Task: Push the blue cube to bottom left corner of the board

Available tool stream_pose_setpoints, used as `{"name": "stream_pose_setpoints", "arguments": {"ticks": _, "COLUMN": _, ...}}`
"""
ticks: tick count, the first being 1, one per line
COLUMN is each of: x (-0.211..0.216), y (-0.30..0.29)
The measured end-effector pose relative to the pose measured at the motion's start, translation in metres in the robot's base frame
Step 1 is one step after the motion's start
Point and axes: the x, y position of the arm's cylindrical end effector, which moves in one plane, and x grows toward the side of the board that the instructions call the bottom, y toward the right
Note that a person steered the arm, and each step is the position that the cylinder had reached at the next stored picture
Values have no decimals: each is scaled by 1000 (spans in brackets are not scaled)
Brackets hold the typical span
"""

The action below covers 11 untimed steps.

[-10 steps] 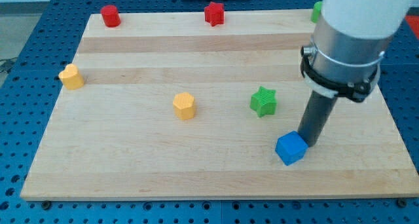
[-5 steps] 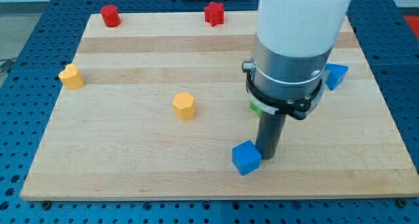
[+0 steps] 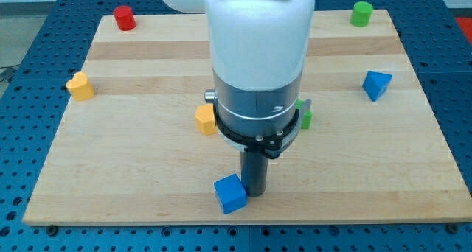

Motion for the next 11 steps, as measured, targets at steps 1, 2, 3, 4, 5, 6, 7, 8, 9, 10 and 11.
{"name": "stream_pose_setpoints", "arguments": {"ticks": 1, "x": 24, "y": 6}}
{"name": "stream_pose_setpoints", "arguments": {"ticks": 2, "x": 32, "y": 1}}
{"name": "stream_pose_setpoints", "arguments": {"ticks": 3, "x": 22, "y": -12}}
{"name": "stream_pose_setpoints", "arguments": {"ticks": 4, "x": 13, "y": -19}}
{"name": "stream_pose_setpoints", "arguments": {"ticks": 5, "x": 11, "y": -36}}
{"name": "stream_pose_setpoints", "arguments": {"ticks": 6, "x": 6, "y": -62}}
{"name": "stream_pose_setpoints", "arguments": {"ticks": 7, "x": -3, "y": -72}}
{"name": "stream_pose_setpoints", "arguments": {"ticks": 8, "x": -10, "y": -71}}
{"name": "stream_pose_setpoints", "arguments": {"ticks": 9, "x": -30, "y": -71}}
{"name": "stream_pose_setpoints", "arguments": {"ticks": 10, "x": -42, "y": -79}}
{"name": "stream_pose_setpoints", "arguments": {"ticks": 11, "x": -42, "y": -107}}
